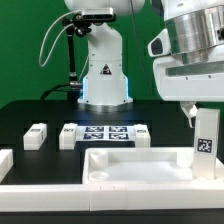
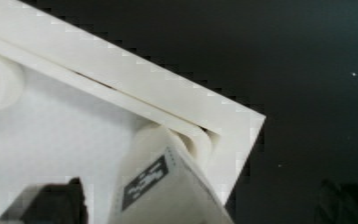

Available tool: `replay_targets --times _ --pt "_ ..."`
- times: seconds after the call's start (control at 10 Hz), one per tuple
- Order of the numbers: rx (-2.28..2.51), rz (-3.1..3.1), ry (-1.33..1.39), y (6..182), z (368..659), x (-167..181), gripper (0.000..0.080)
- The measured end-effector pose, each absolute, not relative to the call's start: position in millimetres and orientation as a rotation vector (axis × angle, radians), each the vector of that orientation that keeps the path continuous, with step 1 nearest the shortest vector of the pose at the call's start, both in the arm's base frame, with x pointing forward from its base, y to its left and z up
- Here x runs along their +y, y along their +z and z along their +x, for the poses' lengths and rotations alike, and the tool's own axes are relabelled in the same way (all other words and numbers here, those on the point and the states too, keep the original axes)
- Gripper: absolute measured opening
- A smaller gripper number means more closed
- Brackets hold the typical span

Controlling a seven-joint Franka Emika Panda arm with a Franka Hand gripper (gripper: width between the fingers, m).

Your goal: Assemble desk

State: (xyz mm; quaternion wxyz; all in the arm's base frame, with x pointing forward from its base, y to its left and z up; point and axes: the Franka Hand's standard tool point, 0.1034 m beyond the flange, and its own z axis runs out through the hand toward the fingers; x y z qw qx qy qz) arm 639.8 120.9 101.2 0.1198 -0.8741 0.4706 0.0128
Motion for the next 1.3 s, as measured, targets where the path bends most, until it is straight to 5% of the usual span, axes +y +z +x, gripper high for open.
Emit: replay_targets --times 0.2,0.4,0.5,0.6,0.7,0.8,1.3 --pt "0.886 -2.834 0.081 106.2 648.0 102.7 0.0649" --pt "0.902 -2.842 0.082 103.2 648.7 104.4 0.0649" --pt "0.92 -2.836 0.084 102.9 648.7 104.0 0.0553" --pt "1.009 -2.804 0.094 102.7 648.6 104.9 0.0553" --pt "1.107 -2.767 0.104 102.5 648.3 105.2 0.037" --pt "1.21 -2.73 0.119 102.1 647.4 103.3 0.0294" --pt "1.905 -2.316 0.144 102.6 646.2 104.3 0.0293"
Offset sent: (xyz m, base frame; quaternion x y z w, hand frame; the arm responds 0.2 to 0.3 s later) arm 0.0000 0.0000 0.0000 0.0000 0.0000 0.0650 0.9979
